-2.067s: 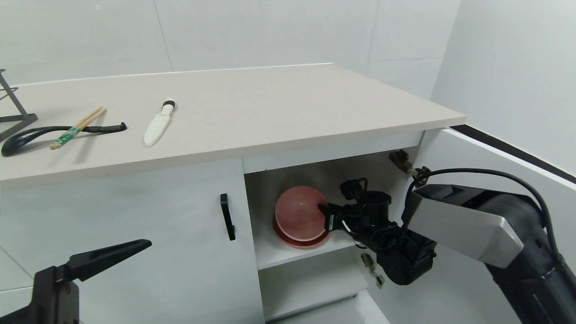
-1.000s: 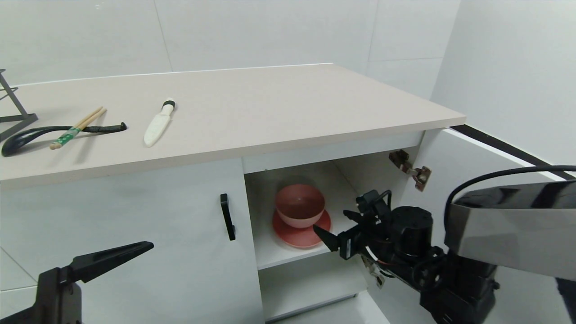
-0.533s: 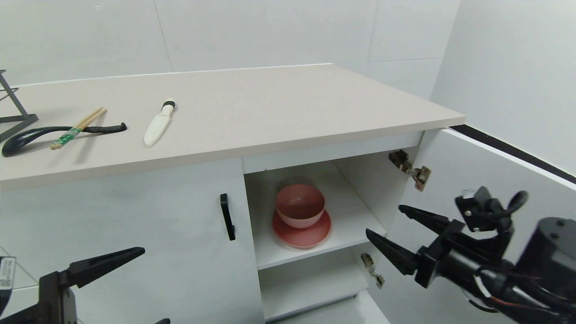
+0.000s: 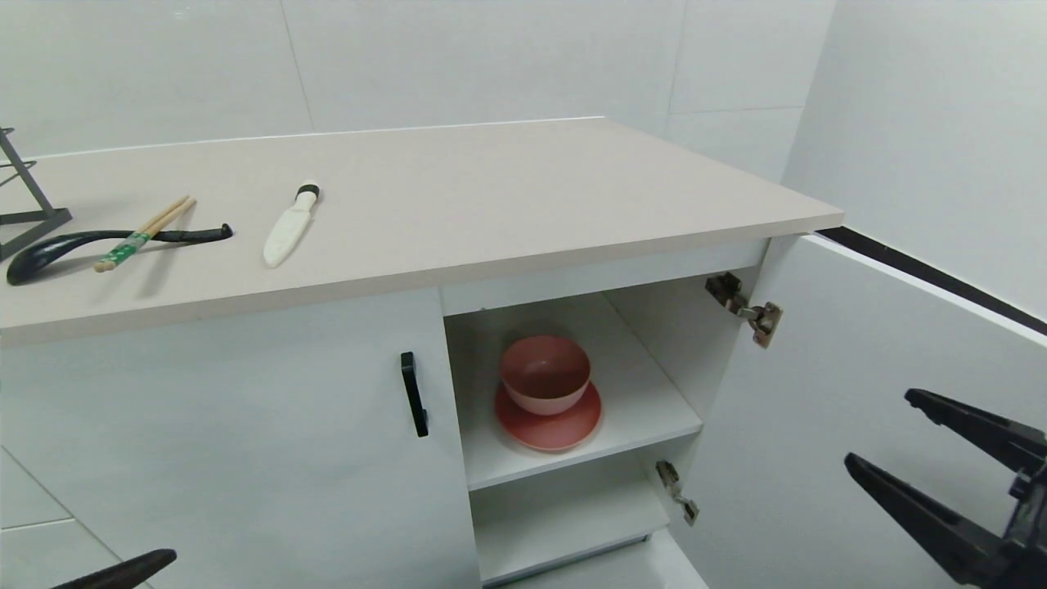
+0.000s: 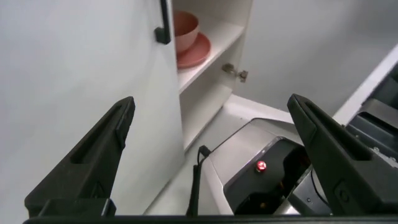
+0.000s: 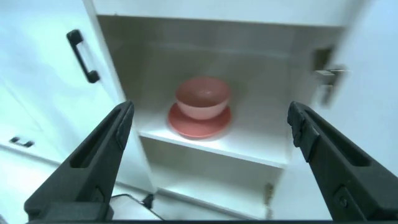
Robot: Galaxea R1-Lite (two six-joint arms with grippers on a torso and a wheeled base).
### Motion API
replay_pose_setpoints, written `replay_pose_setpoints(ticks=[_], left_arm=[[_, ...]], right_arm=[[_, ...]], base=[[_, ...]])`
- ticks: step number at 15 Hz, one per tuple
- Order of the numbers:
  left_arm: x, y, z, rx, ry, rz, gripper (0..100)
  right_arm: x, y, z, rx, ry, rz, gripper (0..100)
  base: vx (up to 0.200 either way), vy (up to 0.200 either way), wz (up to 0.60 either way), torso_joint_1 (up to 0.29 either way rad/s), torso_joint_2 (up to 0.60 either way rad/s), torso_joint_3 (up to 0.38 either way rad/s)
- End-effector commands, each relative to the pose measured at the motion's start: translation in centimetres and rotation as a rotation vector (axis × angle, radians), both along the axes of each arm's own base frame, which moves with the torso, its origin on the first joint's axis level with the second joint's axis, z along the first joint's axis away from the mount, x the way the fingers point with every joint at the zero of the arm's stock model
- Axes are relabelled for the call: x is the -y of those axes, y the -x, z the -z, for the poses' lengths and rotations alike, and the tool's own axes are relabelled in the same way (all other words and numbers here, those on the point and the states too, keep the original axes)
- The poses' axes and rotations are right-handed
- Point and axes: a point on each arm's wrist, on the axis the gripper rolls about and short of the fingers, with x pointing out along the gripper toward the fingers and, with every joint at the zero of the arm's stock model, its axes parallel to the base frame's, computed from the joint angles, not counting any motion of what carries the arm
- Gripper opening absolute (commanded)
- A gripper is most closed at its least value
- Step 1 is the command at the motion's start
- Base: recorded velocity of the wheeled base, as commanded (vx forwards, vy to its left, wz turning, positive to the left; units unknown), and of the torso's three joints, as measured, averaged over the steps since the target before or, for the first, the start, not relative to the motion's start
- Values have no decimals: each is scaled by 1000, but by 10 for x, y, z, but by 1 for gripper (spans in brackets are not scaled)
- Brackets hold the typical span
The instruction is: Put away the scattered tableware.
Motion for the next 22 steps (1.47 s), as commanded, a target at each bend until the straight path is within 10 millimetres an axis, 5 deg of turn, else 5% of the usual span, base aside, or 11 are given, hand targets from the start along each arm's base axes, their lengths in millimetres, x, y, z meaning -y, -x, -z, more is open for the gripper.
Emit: replay_pose_setpoints(ticks=[1,6,13,17,22], left_arm=[[-2,18,4,97,26,-71,100],[-3,23,2,122,87,-155,100],[-3,33,4,152,165,-163,100],[-2,40,10,191,168,-215,100],[-3,40,10,204,162,-303,100]], right_arm=[[20,29,-9,107,-37,46,100],[40,74,-21,70,-15,102,100],[47,106,-10,192,-46,286,100],[46,120,7,259,-54,334,100],[43,115,65,85,7,303,100]], base=[[0,0,0,0,0,0],[0,0,0,0,0,0],[0,0,0,0,0,0],[0,0,0,0,0,0],[0,0,0,0,0,0]])
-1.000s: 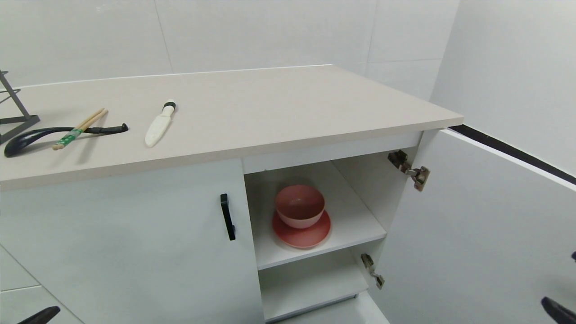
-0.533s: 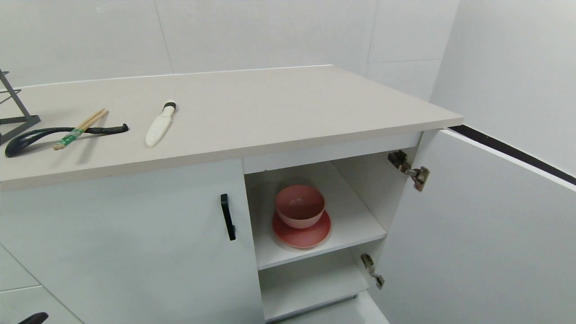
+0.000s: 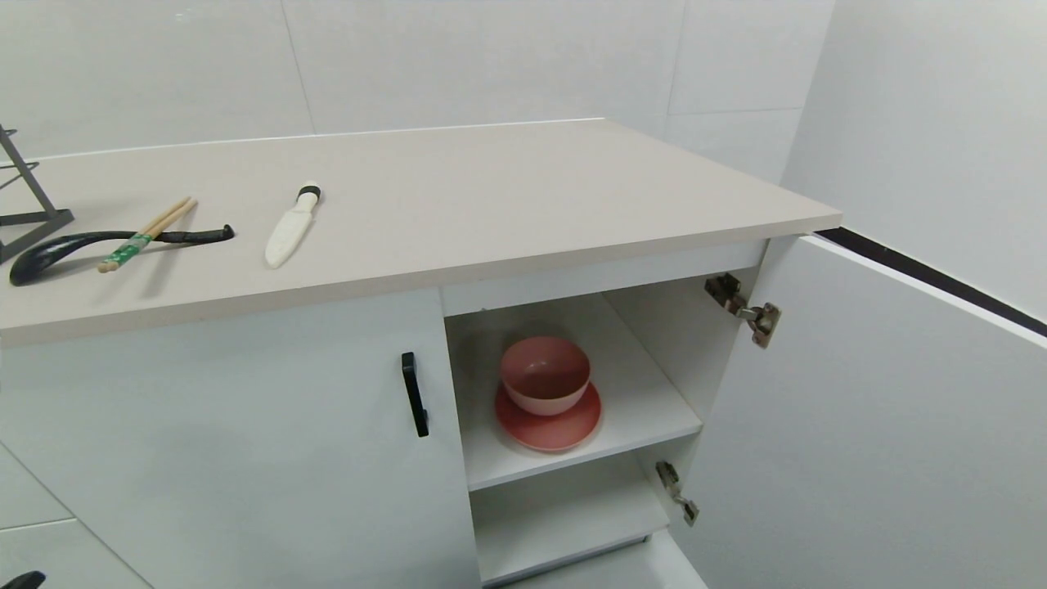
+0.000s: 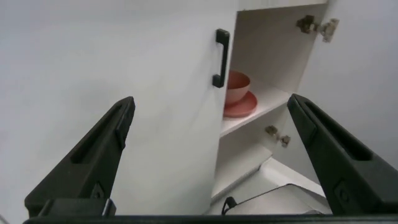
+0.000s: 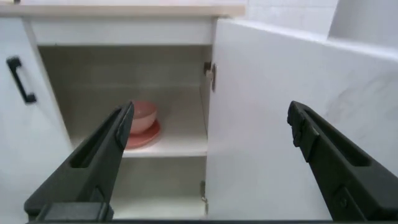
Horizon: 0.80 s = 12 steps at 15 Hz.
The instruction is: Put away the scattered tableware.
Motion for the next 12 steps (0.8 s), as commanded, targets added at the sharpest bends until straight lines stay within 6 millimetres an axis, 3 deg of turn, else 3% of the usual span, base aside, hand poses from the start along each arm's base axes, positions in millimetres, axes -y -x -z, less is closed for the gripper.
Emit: replay_pose_setpoints(ticks=[1,6,12], left_arm=[[-1,-1,6,-49,-6,-51,100],[-9,-2,20,-151,-168,-400,100],[-10,4,22,-100,-95,-321,100]], right_arm=[[-1,2,12,-34,4,-2,100],[3,1,15,-38,48,162,100],[4,1,17,-66,-7,219,100]], base=[[0,0,0,0,0,0],[0,0,0,0,0,0],[0,0,0,0,0,0]])
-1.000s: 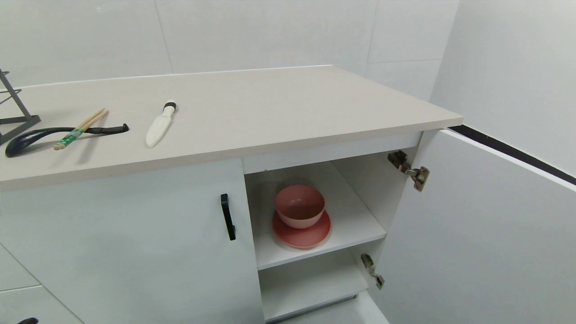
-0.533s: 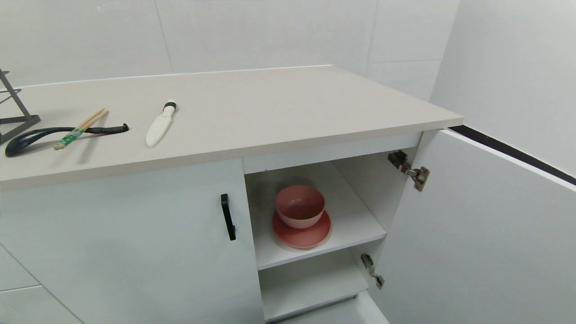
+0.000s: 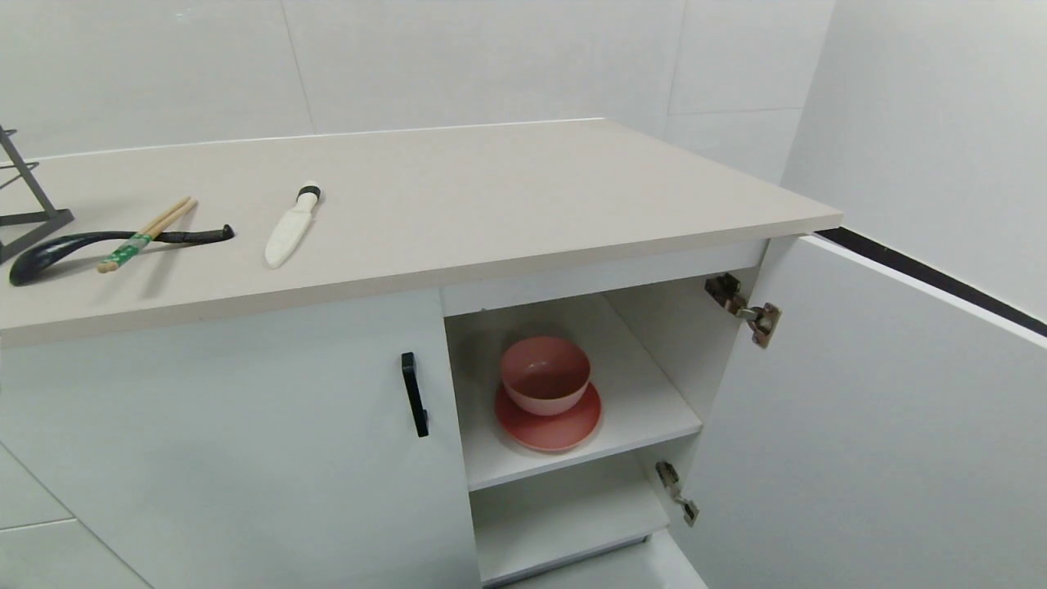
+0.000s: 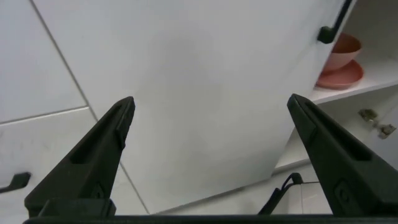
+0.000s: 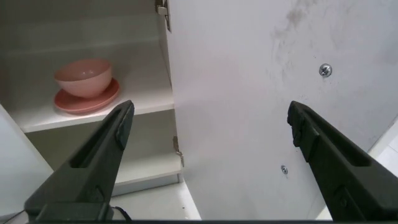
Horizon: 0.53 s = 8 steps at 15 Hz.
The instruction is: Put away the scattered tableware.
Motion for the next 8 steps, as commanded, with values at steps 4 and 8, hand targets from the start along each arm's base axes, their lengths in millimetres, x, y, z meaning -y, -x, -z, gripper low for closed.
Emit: replay_pose_setpoints(ticks=[4,8], left_arm=[[0,4,1,44,16,10,100],[0,4,1,44,18,8,100]], right_arm=[[0,0,0,-5,-2,0,100],[0,0,0,-6,-2,1,100]], base=[[-100,0,0,1,1,1],[-200,0,0,6,4,4]])
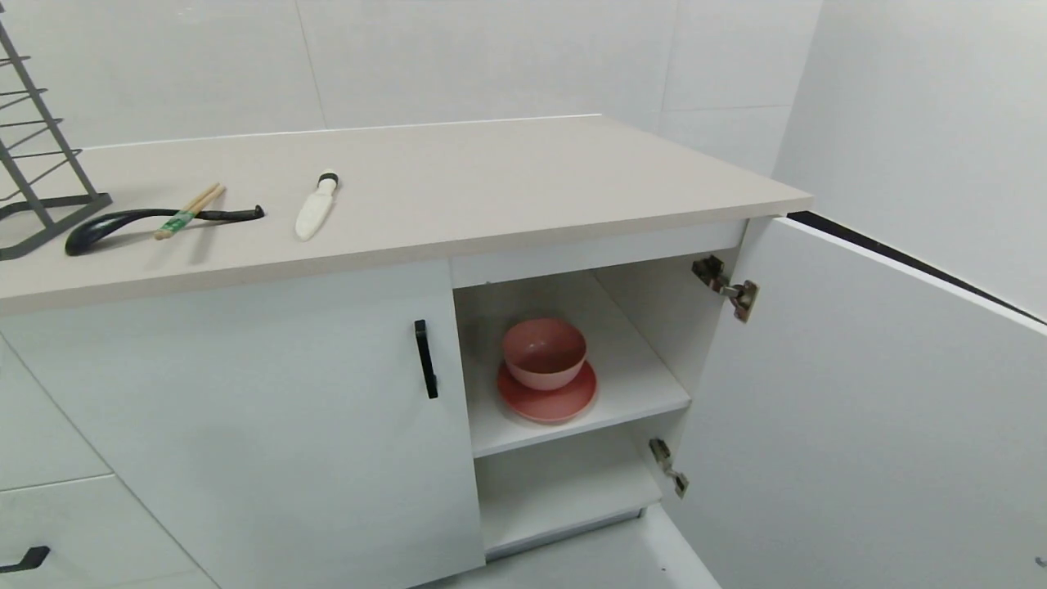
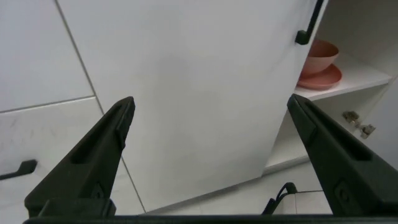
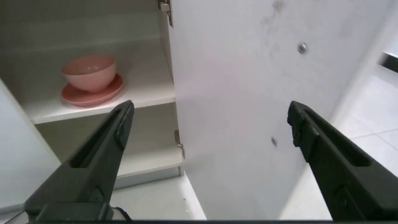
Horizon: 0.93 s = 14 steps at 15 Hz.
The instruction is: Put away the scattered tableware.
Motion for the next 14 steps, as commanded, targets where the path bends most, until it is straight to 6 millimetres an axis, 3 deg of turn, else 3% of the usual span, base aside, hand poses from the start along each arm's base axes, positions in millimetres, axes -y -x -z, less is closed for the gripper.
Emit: replay_pose_setpoints(ticks=[1,4,5,13,14], left_arm=[[0,0,0,1,0,-1,100],[0,0,0,-1,0,-2,100],[0,0,0,1,0,-2,100],[0,0,0,1,0,-2,100],[0,0,0,1,0,-2,100]], right_arm=[[0,0,0,-6,-1,0,100],[0,0,0,-5,0,-1,100],[0,0,0,-5,0,-1,0],[0,0,0,-4,2,-1,0],[0,0,0,-4,4,2,0]], base=[[-200,0,0,7,-2,2],[-200,0,0,4,1,2],[-200,0,0,2,2,2],[-200,0,0,2,3,3],[-200,-200,0,2,2,7]])
